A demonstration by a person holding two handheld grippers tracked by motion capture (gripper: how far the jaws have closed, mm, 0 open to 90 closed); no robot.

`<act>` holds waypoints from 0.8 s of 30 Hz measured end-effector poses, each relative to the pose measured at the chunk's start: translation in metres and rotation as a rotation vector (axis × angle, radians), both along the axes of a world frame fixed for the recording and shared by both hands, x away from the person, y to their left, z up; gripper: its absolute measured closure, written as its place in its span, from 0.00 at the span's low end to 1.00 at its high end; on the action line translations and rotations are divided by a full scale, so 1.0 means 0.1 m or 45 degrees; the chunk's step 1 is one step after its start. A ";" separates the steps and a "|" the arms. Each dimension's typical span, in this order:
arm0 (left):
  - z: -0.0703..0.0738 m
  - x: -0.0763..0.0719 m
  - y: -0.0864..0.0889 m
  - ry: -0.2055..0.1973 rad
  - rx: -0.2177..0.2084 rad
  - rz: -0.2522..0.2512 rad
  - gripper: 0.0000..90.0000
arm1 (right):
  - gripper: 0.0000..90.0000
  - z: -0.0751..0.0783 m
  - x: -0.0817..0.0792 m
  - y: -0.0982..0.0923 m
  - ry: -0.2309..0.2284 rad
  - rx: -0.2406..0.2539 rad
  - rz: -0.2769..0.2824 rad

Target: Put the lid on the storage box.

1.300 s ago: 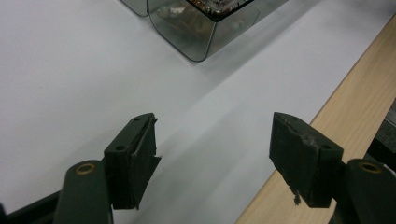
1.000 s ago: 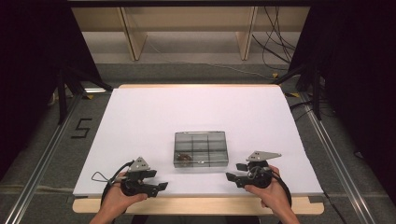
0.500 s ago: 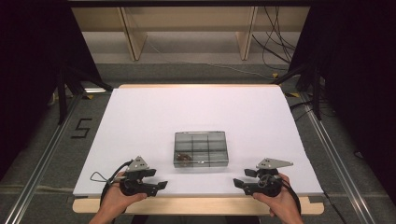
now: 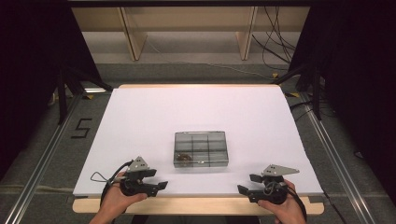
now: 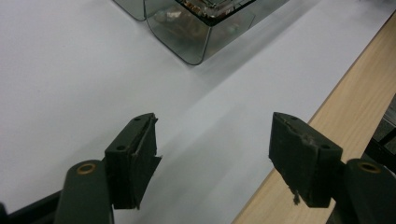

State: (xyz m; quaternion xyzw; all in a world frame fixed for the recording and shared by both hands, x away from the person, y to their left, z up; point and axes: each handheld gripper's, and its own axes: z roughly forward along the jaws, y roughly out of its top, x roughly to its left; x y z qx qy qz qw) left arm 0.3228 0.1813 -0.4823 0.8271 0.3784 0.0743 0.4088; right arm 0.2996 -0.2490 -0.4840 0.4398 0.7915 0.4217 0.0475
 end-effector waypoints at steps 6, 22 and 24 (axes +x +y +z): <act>0.00 0.00 0.00 -0.004 0.018 -0.009 0.35 | 0.29 -0.03 -0.02 -0.06 -0.069 -0.022 0.010; -0.05 0.02 -0.02 0.014 0.025 0.003 0.28 | 0.25 -0.09 -0.04 -0.06 -0.096 -0.055 0.020; -0.05 0.02 -0.02 0.015 0.017 0.008 0.28 | 0.25 -0.10 -0.03 -0.06 -0.091 -0.051 0.026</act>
